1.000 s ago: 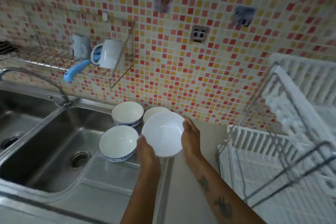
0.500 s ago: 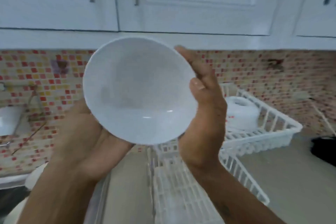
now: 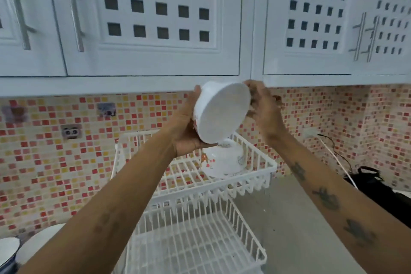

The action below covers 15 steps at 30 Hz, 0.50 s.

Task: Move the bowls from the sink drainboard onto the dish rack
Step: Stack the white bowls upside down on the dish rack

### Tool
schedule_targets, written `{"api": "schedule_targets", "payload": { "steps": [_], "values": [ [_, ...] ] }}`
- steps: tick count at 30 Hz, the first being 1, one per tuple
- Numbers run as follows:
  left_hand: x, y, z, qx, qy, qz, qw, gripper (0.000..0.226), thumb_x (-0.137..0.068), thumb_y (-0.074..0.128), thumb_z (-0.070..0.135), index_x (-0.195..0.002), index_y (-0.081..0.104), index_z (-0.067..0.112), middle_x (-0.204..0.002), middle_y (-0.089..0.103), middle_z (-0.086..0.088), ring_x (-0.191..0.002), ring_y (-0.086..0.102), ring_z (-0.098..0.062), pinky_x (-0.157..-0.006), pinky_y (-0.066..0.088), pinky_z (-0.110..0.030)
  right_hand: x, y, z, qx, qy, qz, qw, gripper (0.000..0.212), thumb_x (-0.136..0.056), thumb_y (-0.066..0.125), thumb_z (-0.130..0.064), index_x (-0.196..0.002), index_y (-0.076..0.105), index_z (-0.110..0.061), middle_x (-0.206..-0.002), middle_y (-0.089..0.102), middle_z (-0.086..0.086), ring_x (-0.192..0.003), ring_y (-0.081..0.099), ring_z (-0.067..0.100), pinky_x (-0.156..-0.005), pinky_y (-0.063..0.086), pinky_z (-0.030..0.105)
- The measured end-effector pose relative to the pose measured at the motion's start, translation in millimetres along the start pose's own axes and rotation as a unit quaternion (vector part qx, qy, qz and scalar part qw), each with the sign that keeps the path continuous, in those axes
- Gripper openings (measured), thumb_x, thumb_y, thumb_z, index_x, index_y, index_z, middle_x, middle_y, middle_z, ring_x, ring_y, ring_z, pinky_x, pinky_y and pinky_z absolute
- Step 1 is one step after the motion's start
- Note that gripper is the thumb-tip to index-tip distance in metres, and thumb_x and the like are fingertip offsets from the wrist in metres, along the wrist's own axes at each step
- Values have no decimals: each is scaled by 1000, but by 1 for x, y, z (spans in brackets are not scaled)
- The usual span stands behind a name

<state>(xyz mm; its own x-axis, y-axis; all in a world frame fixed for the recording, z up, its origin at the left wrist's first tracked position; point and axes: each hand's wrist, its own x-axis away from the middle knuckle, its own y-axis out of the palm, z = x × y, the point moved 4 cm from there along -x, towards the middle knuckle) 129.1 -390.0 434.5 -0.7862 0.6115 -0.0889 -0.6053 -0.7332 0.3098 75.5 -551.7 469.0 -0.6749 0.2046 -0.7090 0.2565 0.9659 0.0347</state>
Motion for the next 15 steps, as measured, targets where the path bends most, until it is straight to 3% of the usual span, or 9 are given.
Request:
{"api": "schedule_targets", "payload": {
  "steps": [3,6,9,11,15],
  "values": [
    [-16,3,-10,-74,16,72,995,83,-65,73,61,-127,56,8,-104,66,-16,-92,65,-31,-75,59,-38,-11,-12,27,103,75,-42,991,50,-101,22,-44,-120,55,-11,-119,60,10,-101,59,22,-80,49,31],
    [-27,2,-18,-209,89,191,955,69,-68,80,49,-118,58,7,-96,67,-4,-80,66,-17,-56,56,-23,-22,-13,50,192,122,-67,971,50,-98,30,-52,-121,51,-13,-121,57,11,-106,58,26,-94,49,43],
    [-47,-3,-31,-354,139,240,893,99,-39,79,77,-120,61,22,-111,68,1,-97,68,-16,-69,63,-33,-28,-10,76,220,174,-66,957,46,-91,44,-57,-116,49,-18,-118,58,7,-100,61,25,-87,54,43],
    [-65,-14,-44,-426,143,249,858,112,-29,74,85,-122,58,25,-114,65,0,-105,65,-19,-78,62,-41,-29,-9,93,224,200,-56,952,45,-87,55,-51,-117,49,-18,-115,59,6,-99,62,26,-83,55,40],
    [-58,1,-52,-477,106,233,841,106,-51,88,55,-136,40,12,-130,46,-8,-125,46,-24,-98,51,-41,-21,-13,130,208,231,-32,950,32,-89,56,-32,-117,50,-18,-118,58,8,-99,59,25,-78,50,35]
  ]
}}
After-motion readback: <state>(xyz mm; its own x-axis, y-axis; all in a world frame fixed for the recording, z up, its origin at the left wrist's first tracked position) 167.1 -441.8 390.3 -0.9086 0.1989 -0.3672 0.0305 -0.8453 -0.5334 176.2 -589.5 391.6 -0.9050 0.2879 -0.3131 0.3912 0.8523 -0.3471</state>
